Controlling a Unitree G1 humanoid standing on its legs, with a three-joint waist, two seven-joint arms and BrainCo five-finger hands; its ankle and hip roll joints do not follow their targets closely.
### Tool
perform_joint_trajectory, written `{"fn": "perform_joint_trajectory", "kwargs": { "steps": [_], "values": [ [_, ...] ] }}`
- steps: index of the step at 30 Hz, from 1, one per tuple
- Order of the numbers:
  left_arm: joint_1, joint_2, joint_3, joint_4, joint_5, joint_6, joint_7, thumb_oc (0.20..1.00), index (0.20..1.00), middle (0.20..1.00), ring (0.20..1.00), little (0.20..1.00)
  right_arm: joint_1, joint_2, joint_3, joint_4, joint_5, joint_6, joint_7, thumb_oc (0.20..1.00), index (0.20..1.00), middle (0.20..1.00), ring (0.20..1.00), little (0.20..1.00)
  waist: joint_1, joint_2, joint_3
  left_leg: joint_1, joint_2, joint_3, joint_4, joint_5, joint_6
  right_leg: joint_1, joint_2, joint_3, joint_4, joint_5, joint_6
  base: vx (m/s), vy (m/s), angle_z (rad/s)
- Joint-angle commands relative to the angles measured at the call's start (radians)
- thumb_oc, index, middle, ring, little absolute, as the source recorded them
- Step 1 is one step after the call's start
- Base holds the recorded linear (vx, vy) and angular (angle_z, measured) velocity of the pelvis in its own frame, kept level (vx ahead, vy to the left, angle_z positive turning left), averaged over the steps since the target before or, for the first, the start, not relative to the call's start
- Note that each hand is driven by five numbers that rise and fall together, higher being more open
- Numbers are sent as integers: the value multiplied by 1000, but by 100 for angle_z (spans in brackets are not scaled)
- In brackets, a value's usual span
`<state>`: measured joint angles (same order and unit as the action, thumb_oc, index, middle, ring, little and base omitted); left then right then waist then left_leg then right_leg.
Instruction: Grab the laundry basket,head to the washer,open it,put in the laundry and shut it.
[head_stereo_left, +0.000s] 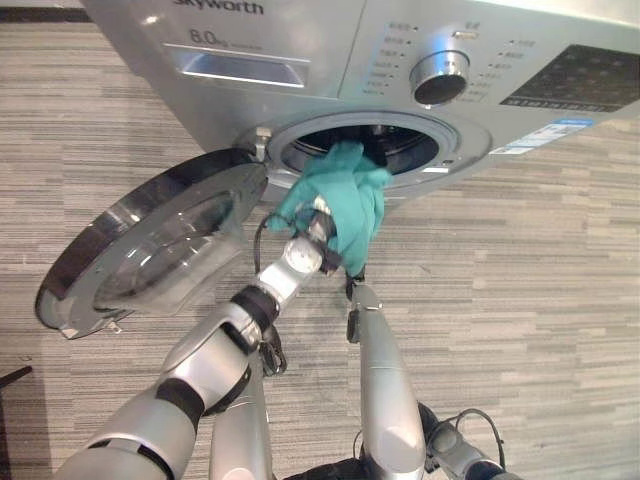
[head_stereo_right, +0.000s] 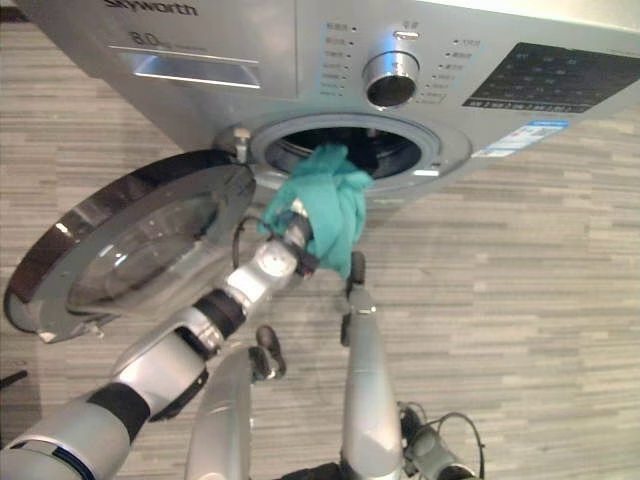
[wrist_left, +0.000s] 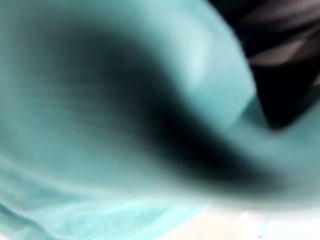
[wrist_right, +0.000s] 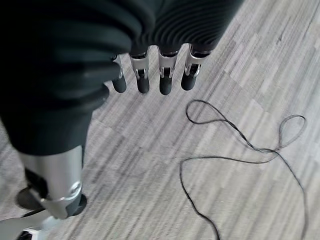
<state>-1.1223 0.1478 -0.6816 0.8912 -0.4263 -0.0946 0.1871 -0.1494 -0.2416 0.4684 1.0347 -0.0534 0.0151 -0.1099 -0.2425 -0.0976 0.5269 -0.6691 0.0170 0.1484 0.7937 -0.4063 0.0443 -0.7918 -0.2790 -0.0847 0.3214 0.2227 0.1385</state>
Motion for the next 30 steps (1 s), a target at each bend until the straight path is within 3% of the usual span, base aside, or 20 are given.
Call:
{"fn": "perform_joint_trajectory", "kwargs": {
  "steps": [1,4,5,6,15,20,22,27,30],
  "values": [
    [-118,-52,73,-43,-44,-89,41,200,200,200,200,200,80,-51,83,-76,-4,-13,-9,1000,1000,1000,1000,1000,-17,6,-8,118,-39,-69,-105,-113,47,-66,-23,-70,-22,-4,50,38,-58,3],
    [-168,-37,90,-50,-52,-96,54,200,200,200,200,200,86,-55,83,-106,2,-21,-12,1000,1000,1000,1000,1000,-28,4,-12,91,-32,-74,-90,-123,52,-98,-5,-65,-3,-16,44,34,-55,7],
    [-166,-14,105,-82,-46,-105,58,200,200,200,200,200,64,-118,57,-59,6,-50,-13,1000,1000,1000,1000,1000,-26,2,-11,82,-29,-77,-87,-122,52,-105,-1,-66,5,-22,41,23,-124,0],
    [-177,-29,119,-84,-12,-99,77,200,200,200,200,200,59,-116,57,37,17,-53,-37,1000,1000,1000,1000,1000,-27,2,-8,67,-26,-88,-81,-122,53,-122,12,-60,22,-38,36,14,-112,3],
    [-227,-44,171,-98,-81,-106,96,200,200,200,200,200,17,-61,88,82,52,-51,-34,1000,1000,1000,1000,1000,-18,25,-7,17,-15,-100,-41,-142,53,-193,32,-55,120,-106,15,60,-64,7],
    [-201,-187,270,-203,-199,-167,180,200,200,200,200,200,-41,-14,131,51,126,-70,-77,1000,1000,1000,1000,1000,-21,14,-7,-2,17,-111,-87,-136,37,-247,63,-77,144,-143,3,95,-117,9],
    [-200,-187,270,-205,-198,-167,182,200,200,200,200,200,-42,-14,131,51,127,-70,-77,1000,1000,1000,1000,1000,-21,15,-7,-2,17,-111,-87,-136,36,-247,63,-77,144,-143,3,64,-80,-2],
    [-266,-339,335,-293,-368,-241,214,200,200,200,200,200,-88,0,168,33,191,-87,-102,1000,1000,1000,1000,1000,-41,-31,-7,46,88,-106,-173,-129,25,-272,122,-107,161,-168,-1,105,-138,-11],
    [-354,-390,308,-326,-378,-240,181,200,200,200,200,200,-95,-6,182,33,233,-107,-94,1000,1000,1000,1000,1000,-59,-67,-11,84,149,-97,-214,-122,12,-272,159,-134,162,-180,-5,141,-182,-13]
  ]
}}
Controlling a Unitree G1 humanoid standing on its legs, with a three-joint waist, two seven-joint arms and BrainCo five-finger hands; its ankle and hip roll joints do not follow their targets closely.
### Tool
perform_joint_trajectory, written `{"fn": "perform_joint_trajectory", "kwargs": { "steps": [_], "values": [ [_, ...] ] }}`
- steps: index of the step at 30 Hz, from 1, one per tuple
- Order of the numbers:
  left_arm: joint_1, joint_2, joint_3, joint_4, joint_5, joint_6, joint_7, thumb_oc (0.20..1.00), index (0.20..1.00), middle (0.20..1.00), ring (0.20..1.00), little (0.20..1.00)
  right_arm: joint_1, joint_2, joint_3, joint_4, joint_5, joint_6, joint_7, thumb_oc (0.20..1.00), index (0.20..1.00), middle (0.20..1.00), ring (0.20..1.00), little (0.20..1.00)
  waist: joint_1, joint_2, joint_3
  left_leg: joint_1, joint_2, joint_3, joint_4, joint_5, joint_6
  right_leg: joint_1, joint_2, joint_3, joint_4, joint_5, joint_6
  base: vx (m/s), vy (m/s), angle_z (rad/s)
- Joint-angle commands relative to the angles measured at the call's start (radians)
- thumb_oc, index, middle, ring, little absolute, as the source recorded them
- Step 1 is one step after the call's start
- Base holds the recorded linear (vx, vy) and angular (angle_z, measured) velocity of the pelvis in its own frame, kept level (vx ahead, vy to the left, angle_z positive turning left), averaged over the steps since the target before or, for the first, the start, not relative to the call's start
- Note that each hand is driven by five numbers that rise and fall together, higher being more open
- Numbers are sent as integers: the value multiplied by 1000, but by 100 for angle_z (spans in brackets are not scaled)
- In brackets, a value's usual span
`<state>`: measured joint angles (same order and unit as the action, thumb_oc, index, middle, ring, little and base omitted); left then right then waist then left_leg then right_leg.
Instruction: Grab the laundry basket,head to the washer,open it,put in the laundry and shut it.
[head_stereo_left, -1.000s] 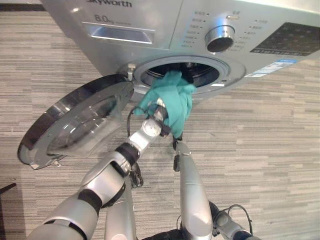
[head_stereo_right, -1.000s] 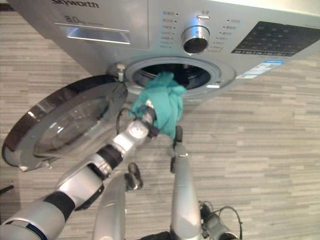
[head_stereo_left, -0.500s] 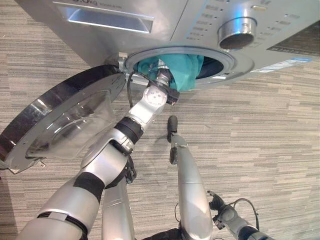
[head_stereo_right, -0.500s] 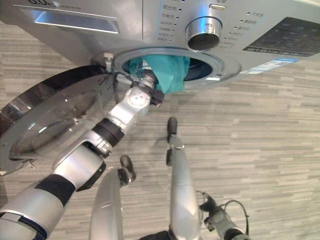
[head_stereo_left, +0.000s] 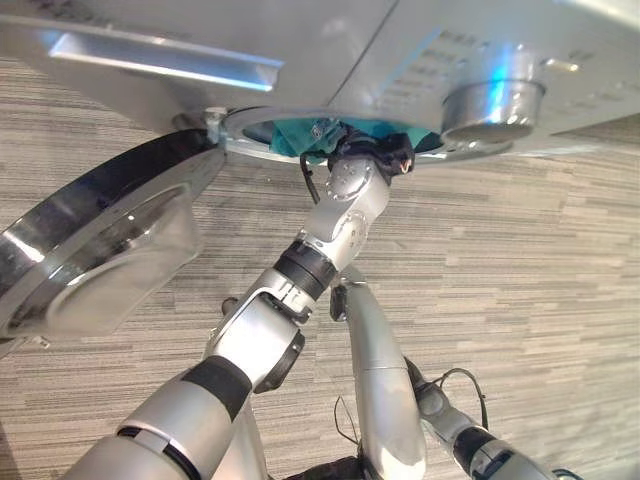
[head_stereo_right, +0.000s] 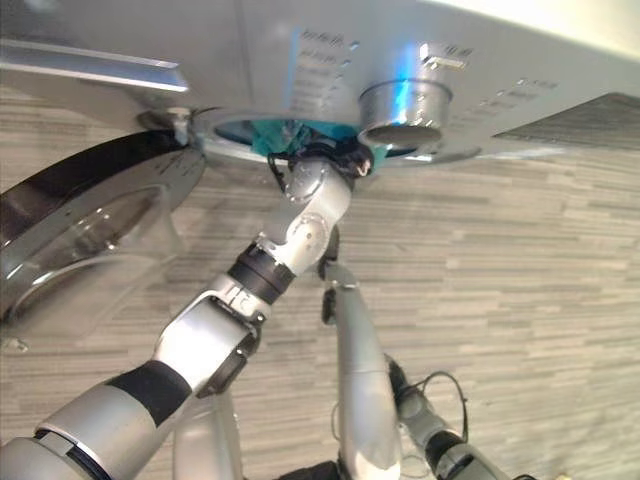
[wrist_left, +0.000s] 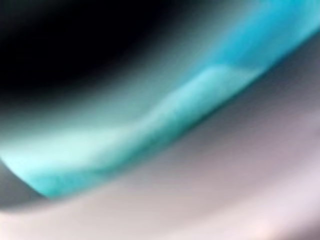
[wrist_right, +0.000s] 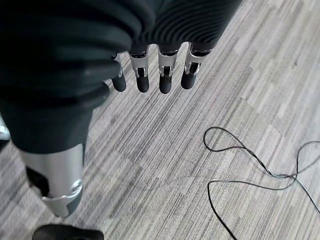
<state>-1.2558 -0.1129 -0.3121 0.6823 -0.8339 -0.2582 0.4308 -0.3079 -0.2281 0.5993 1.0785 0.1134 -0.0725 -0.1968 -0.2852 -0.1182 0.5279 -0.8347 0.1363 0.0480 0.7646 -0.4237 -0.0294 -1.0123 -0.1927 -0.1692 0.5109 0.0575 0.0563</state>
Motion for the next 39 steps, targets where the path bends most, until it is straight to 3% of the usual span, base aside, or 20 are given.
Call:
{"fn": "perform_joint_trajectory", "kwargs": {
  "steps": [1,6,7,8,9,14,16,21,24,28,29,31,39],
  "values": [
    [-237,-130,-68,-117,34,-74,-68,200,200,200,200,200,71,-26,48,-12,77,-27,-2,1000,1000,1000,1000,1000,-20,-54,-16,265,44,10,-202,-103,81,-51,85,-54,-32,-17,77,141,-167,-5],
    [-244,-123,-90,-151,42,-76,-90,200,200,200,200,200,72,-50,36,-10,94,-30,11,1000,1000,1000,1000,1000,-22,-64,-21,280,61,22,-225,-98,78,-51,99,-62,-36,-19,78,53,-62,-4],
    [-228,-123,-105,-194,45,-91,-110,200,200,200,200,200,102,-87,15,-17,89,-40,17,1000,1000,1000,1000,1000,-24,-71,-23,292,78,31,-250,-88,73,-51,109,-81,-44,-25,78,124,-174,-6],
    [-190,-126,-123,-220,46,-105,-109,520,520,520,520,520,130,-99,-5,-27,84,-45,10,1000,1000,1000,1000,1000,-19,-69,-27,295,88,35,-269,-72,64,-53,113,-94,-48,-26,77,138,-201,-6],
    [-174,-124,-129,-215,48,-110,-109,1000,1000,1000,1000,1000,138,-104,-12,-29,82,-49,5,1000,1000,1000,1000,1000,-15,-70,-29,298,90,35,-286,-66,62,-56,114,-99,-49,-28,77,69,-113,-6],
    [-63,-73,-199,-120,122,-50,-107,1000,1000,1000,1000,1000,153,-90,-39,-22,78,-61,-13,1000,1000,1000,1000,1000,-8,-59,-46,307,96,24,-340,-43,59,-57,106,-114,-57,-29,74,36,-50,3],
    [-14,99,-315,54,401,91,-150,1000,1000,1000,1000,1000,141,-82,-89,-21,77,-76,-29,1000,1000,1000,1000,1000,19,-26,-58,304,89,11,-370,-18,60,-52,94,-118,-67,-25,72,26,-1,20],
    [-13,319,-576,40,819,231,-325,1000,1000,1000,1000,1000,87,-85,-132,-50,86,-65,-8,1000,1000,1000,1000,1000,75,38,-36,301,59,-13,-382,-2,73,-33,60,-116,-66,-27,79,2,48,16],
    [24,305,-631,-32,903,229,-364,1000,1000,1000,1000,1000,81,-94,-126,-89,97,-73,4,1000,1000,1000,1000,1000,89,36,-25,282,46,-32,-359,-4,79,-21,49,-115,-67,-29,79,-10,16,25],
    [71,250,-636,-49,975,236,-345,1000,1000,1000,1000,1000,7,-114,-126,-154,96,-74,-23,1000,1000,1000,1000,1000,105,40,-14,269,25,-51,-344,-5,79,-10,36,-103,-72,-23,82,-36,47,42],
    [91,266,-630,-62,964,247,-362,1000,1000,1000,1000,1000,-36,-195,-154,-279,141,-21,10,1000,1000,1000,1000,1000,104,32,-14,269,23,-58,-340,-3,78,-4,35,-96,-70,-20,83,-33,23,17],
    [132,257,-610,-91,965,255,-336,1000,1000,1000,1000,1000,-82,-226,-177,-470,121,-23,-37,1000,1000,1000,1000,1000,111,28,-8,271,18,-68,-339,-4,76,7,27,-88,-75,-14,86,-37,26,-11],
    [102,182,-532,-37,931,260,-244,1000,1000,1000,1000,1000,-366,-171,-203,-370,212,-43,-110,1000,1000,1000,1000,1000,153,52,-8,220,-21,-102,-310,13,67,16,8,-74,-98,2,85,-37,10,4]
  ]
}}
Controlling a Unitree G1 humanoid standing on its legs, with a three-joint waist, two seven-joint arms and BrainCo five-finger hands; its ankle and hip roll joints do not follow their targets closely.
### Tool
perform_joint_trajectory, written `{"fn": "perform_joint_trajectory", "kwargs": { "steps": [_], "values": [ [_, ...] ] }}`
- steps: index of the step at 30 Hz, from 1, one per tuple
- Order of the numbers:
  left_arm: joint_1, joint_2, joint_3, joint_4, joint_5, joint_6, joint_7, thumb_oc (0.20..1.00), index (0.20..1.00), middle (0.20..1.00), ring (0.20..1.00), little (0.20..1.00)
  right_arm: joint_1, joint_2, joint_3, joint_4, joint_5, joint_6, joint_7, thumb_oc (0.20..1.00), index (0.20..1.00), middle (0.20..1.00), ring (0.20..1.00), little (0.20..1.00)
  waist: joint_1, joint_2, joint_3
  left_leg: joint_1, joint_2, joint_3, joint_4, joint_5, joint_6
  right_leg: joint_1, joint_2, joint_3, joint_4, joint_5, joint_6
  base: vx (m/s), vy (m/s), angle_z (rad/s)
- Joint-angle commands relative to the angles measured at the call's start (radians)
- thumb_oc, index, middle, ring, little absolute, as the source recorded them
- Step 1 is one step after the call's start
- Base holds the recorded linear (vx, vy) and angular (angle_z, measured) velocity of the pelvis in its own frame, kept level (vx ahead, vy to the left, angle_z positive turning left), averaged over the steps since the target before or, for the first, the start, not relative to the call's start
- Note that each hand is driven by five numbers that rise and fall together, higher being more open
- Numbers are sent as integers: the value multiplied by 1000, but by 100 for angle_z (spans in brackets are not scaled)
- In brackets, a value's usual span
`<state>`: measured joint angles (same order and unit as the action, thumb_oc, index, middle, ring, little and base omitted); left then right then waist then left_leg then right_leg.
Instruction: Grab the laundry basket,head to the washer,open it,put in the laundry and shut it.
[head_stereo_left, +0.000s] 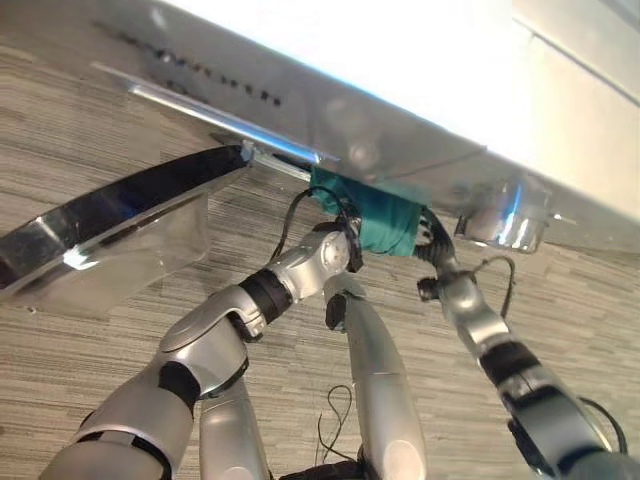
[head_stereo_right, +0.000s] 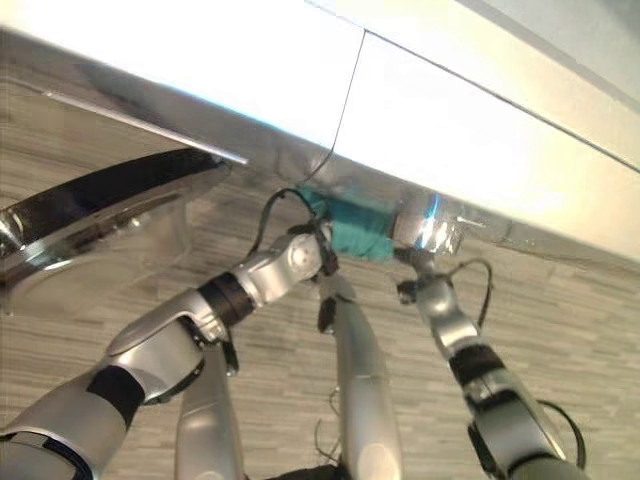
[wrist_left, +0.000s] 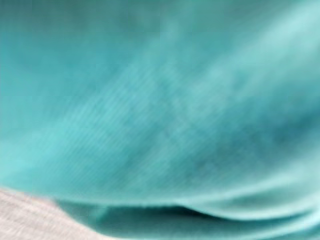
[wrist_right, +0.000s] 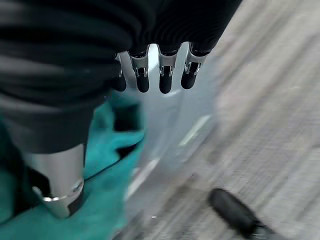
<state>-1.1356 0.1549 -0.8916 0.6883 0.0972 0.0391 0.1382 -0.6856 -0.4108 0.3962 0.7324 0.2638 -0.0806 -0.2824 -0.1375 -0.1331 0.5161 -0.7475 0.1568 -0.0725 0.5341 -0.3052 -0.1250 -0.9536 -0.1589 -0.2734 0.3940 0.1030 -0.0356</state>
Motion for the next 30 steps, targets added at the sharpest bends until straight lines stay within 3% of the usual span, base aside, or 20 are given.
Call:
{"fn": "perform_joint_trajectory", "kwargs": {
  "steps": [1,3,12,15,16,17,18,26,27,30],
  "values": [
    [-19,-85,48,-43,0,-37,49,1000,1000,1000,1000,1000,7,12,2,-19,64,-36,-24,1000,1000,1000,1000,1000,5,67,4,132,-42,18,-80,-105,162,-43,-26,30,18,-43,177,-32,26,20],
    [-28,-90,70,-36,-43,-38,84,1000,1000,1000,1000,1000,-112,47,-26,26,144,-53,-54,1000,1000,1000,1000,1000,27,92,4,117,-58,12,-83,-96,157,-44,-35,27,10,-41,176,-43,27,12],
    [-17,-95,109,-27,-108,-33,126,1000,1000,1000,1000,1000,-209,136,-24,160,342,-79,-9,1000,1000,1000,1000,1000,58,110,4,97,-65,-14,-94,-71,149,-37,-48,5,-2,-38,172,-24,-19,10],
    [-22,-114,119,-29,-117,-30,138,1000,1000,1000,1000,1000,-240,212,-50,265,542,-115,57,1000,1000,1000,1000,1000,84,127,4,85,-70,-34,-100,-59,142,-35,-55,-13,-1,-42,174,-29,-32,10],
    [-23,-114,118,-29,-117,-30,138,1000,1000,1000,1000,1000,-242,212,-50,268,545,-117,60,1000,1000,1000,1000,1000,83,127,4,84,-70,-35,-99,-59,142,-36,-55,-14,-1,-42,174,-22,-22,7],
    [-24,-119,120,-25,-117,-31,143,1000,1000,1000,1000,1000,-248,221,-61,285,575,-126,68,429,429,429,429,429,87,132,4,81,-72,-39,-99,-57,142,-37,-57,-15,-1,-43,175,-11,-2,10],
    [-26,-127,125,-20,-123,-32,146,1000,1000,1000,1000,1000,-254,231,-78,297,604,-139,66,200,200,200,200,200,90,137,4,79,-74,-41,-99,-55,142,-37,-58,-17,-1,-44,175,-17,-9,13],
    [-11,-127,135,-32,-158,-45,160,1000,1000,1000,1000,1000,-357,202,-172,397,696,-195,20,200,200,200,200,200,116,177,4,67,-88,-55,-105,-42,137,-43,-70,-24,0,-50,179,-17,-4,15],
    [17,-97,152,-72,-159,-49,168,1000,1000,1000,1000,1000,-368,184,-210,345,711,-236,-5,200,200,200,200,200,123,185,4,65,-91,-58,-107,-39,137,-44,-72,-26,1,-52,179,-14,-13,8],
    [41,-76,166,-102,-158,-49,171,1000,1000,1000,1000,1000,-362,168,-233,263,683,-271,-43,200,200,200,200,200,124,185,4,67,-93,-60,-111,-38,136,-44,-73,-26,0,-53,179,-5,-4,4]
  ]
}}
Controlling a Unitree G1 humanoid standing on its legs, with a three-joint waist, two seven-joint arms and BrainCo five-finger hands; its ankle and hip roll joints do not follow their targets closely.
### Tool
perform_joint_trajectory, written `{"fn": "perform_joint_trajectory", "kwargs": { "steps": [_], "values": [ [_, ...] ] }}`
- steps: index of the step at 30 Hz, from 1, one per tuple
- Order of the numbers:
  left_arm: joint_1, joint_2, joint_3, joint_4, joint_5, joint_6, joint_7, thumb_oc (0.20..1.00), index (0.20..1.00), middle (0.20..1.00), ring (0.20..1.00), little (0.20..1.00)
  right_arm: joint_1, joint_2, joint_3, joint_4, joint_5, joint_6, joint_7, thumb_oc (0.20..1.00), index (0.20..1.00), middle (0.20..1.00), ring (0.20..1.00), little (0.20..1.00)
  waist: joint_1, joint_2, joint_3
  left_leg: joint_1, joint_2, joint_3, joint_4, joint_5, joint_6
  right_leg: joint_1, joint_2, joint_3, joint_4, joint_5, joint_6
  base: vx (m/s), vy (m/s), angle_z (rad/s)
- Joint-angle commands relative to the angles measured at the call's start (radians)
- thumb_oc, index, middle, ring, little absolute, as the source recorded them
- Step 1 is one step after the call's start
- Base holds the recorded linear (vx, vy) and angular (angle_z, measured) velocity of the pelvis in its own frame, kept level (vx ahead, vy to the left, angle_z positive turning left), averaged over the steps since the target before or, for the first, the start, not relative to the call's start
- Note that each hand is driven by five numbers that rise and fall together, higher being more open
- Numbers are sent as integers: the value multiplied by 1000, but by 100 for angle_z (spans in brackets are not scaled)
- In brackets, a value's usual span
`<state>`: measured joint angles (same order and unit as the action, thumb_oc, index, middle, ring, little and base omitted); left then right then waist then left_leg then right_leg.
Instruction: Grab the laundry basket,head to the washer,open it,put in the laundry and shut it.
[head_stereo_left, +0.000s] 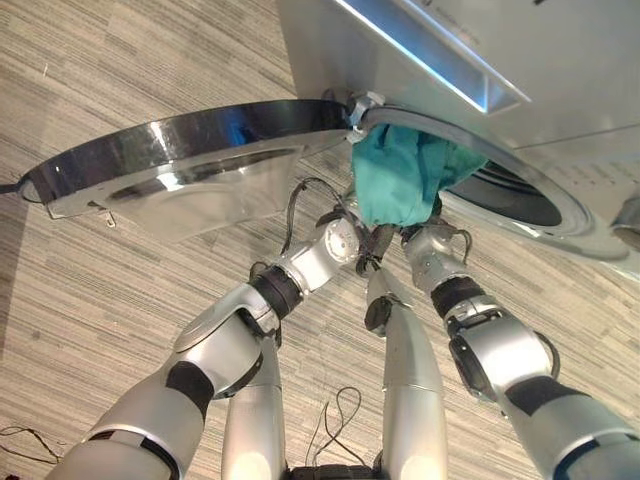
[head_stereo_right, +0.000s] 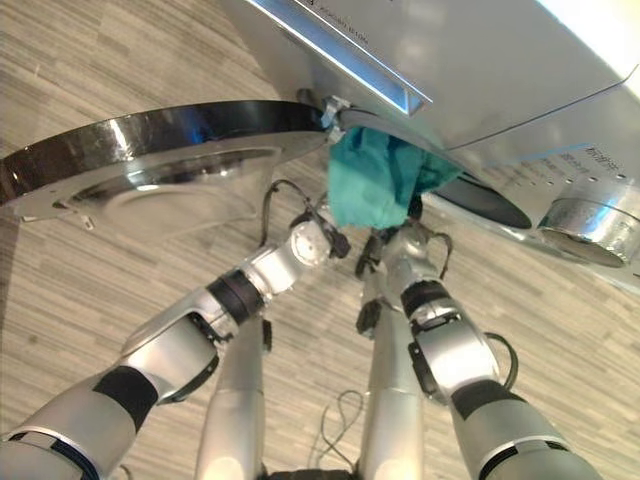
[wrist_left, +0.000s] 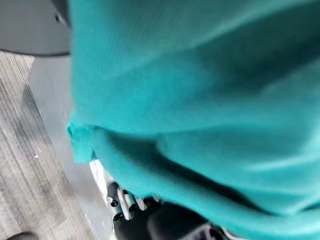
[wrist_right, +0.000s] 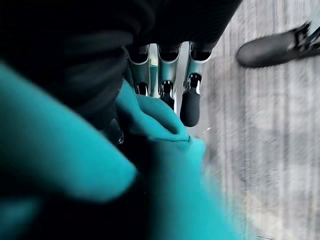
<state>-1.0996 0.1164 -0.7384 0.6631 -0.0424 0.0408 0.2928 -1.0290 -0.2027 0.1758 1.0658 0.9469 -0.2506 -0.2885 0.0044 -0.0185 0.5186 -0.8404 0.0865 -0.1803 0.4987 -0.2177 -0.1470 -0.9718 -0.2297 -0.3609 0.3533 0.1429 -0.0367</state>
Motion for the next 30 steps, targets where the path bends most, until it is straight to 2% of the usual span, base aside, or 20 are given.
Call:
{"fn": "perform_joint_trajectory", "kwargs": {
  "steps": [1,8,11,12,13,15,19,23,25,26,27,28,29,30],
  "values": [
    [14,-30,17,-83,-20,-54,16,1000,1000,1000,1000,1000,-21,-59,-25,-101,-14,-118,-47,200,200,200,200,200,-18,71,1,161,-23,47,-79,-125,157,-25,-4,61,39,-94,181,0,0,0],
    [75,10,12,-163,-39,-71,-7,1000,1000,1000,1000,1000,3,-158,-130,-384,-139,-235,-180,200,200,200,200,200,-24,71,1,168,-22,35,-93,-123,157,-27,-6,55,43,-97,181,0,1,1],
    [88,21,4,-174,-54,-75,-15,1000,1000,1000,1000,1000,5,-192,-152,-464,-224,-251,-249,200,200,200,200,200,-31,69,1,171,-20,34,-98,-122,157,-27,-6,54,44,-97,182,0,0,0],
    [88,21,3,-174,-55,-75,-15,1000,1000,1000,1000,1000,7,-191,-153,-470,-233,-248,-257,200,200,200,200,200,-30,69,1,171,-21,34,-98,-122,157,-27,-6,54,44,-97,182,0,0,0],
    [90,27,-7,-186,-61,-80,-18,1000,1000,1000,1000,1000,2,-226,-159,-510,-340,-228,-334,200,200,200,200,200,-34,69,1,172,-21,33,-97,-122,158,-28,-8,52,51,-100,182,0,0,0],
    [97,40,-12,-199,-74,-88,-17,1000,1000,1000,1000,1000,2,-266,-157,-525,-456,-172,-403,200,200,200,200,200,-35,70,1,174,-22,33,-94,-123,159,-27,-9,52,58,-103,179,0,0,0],
    [97,43,-16,-199,-84,-92,-14,1000,1000,1000,1000,1000,-21,-298,-142,-485,-502,-123,-435,200,200,200,200,200,-29,71,1,175,-23,31,-89,-125,162,-24,-10,51,61,-104,178,0,0,0],
    [91,41,-26,-190,-94,-92,-6,1000,1000,1000,1000,1000,-83,-311,-125,-318,-393,-106,-410,200,200,200,200,200,-17,73,1,174,-28,27,-87,-124,163,-23,-11,51,58,-98,179,0,0,0],
    [89,40,-36,-180,-102,-90,-9,1000,1000,1000,1000,1000,-140,-334,-81,-167,-326,-61,-367,200,200,200,200,200,-6,70,1,173,-30,29,-87,-122,161,-22,-13,49,55,-94,179,0,0,0],
    [89,40,-36,-180,-102,-90,-9,1000,1000,1000,1000,1000,-140,-334,-81,-167,-326,-61,-367,200,200,200,200,200,-6,70,1,173,-30,29,-87,-122,161,-22,-13,49,55,-94,179,0,0,0],
    [86,41,-44,-178,-112,-84,-23,1000,1000,1000,1000,1000,-230,-358,-19,60,-170,-10,-237,347,347,347,347,347,8,73,1,170,-32,28,-86,-121,159,-22,-15,45,50,-89,179,-15,-31,2],
    [92,48,-47,-186,-111,-79,-40,1000,1000,1000,1000,1000,-265,-366,10,159,-81,34,-152,558,558,558,558,558,17,76,1,165,-33,28,-82,-121,158,-23,-17,42,47,-86,180,-15,-53,1],
    [96,54,-49,-200,-112,-77,-55,1000,1000,1000,1000,1000,-287,-360,30,233,2,75,-73,1000,1000,1000,1000,1000,24,77,1,163,-33,27,-81,-121,157,-21,-18,39,41,-83,181,-5,-52,1],
    [105,62,-52,-214,-111,-74,-68,1000,1000,1000,1000,1000,-305,-358,55,279,25,107,-35,1000,1000,1000,1000,1000,31,75,1,161,-33,26,-80,-121,157,-21,-19,37,39,-81,181,2,-54,2]
  ]
}}
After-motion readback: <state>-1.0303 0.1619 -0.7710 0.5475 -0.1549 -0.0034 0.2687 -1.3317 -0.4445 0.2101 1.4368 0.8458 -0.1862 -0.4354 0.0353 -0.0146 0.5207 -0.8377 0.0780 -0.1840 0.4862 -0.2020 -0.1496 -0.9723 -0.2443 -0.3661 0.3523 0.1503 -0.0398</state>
